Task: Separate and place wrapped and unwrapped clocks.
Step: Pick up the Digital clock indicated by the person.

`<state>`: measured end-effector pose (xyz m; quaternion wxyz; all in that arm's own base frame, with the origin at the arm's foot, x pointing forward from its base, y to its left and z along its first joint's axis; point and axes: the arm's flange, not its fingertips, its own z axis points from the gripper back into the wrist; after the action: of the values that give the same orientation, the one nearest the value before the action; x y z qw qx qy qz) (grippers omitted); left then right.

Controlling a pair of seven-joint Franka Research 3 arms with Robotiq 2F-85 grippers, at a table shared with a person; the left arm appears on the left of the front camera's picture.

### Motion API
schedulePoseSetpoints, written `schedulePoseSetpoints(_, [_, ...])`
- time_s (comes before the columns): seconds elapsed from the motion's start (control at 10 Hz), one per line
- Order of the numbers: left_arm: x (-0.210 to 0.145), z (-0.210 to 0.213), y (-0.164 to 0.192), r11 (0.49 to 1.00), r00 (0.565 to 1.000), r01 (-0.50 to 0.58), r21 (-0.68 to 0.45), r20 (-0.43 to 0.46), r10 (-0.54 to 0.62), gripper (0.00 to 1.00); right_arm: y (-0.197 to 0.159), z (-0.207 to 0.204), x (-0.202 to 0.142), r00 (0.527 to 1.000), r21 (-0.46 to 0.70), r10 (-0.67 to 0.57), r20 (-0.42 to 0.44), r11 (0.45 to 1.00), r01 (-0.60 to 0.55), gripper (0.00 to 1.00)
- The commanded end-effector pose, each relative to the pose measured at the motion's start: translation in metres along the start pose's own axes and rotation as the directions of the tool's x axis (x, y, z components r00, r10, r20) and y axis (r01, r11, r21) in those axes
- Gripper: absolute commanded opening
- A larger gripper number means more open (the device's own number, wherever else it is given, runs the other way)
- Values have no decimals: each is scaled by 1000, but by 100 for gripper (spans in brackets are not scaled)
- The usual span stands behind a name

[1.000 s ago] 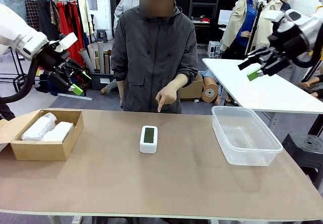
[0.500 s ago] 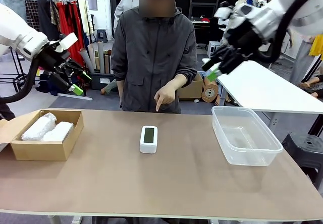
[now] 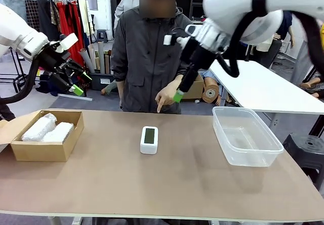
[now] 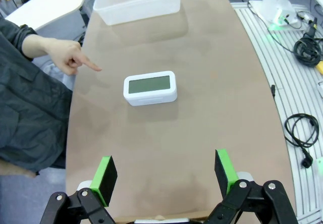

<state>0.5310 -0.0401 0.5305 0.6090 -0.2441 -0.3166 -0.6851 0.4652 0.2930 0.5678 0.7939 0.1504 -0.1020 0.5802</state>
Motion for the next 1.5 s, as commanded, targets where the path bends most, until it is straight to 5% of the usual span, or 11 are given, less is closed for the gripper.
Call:
schedulePoseSetpoints(0.0, [0, 2, -1, 1000, 1000, 3, -2, -1, -3, 100, -29, -15, 24, 991, -55, -53, -126, 997, 46, 100])
schedulePoseSetpoints(0.4, [0, 2, -1, 1000, 1000, 3, -2, -1, -3, 100, -47, -76, 29, 965, -166, -67, -253, 986, 25, 100])
schedulePoseSetpoints(1.2, [0, 2, -1, 1000, 1000, 3, -2, -1, -3, 100, -51, -80, 18, 968, -136, -58, -246, 990, 25, 100])
schedulePoseSetpoints(1.4, [0, 2, -1, 1000, 1000, 3, -2, -1, -3, 100, -48, -114, 53, 875, -254, -424, -235, 895, 366, 100])
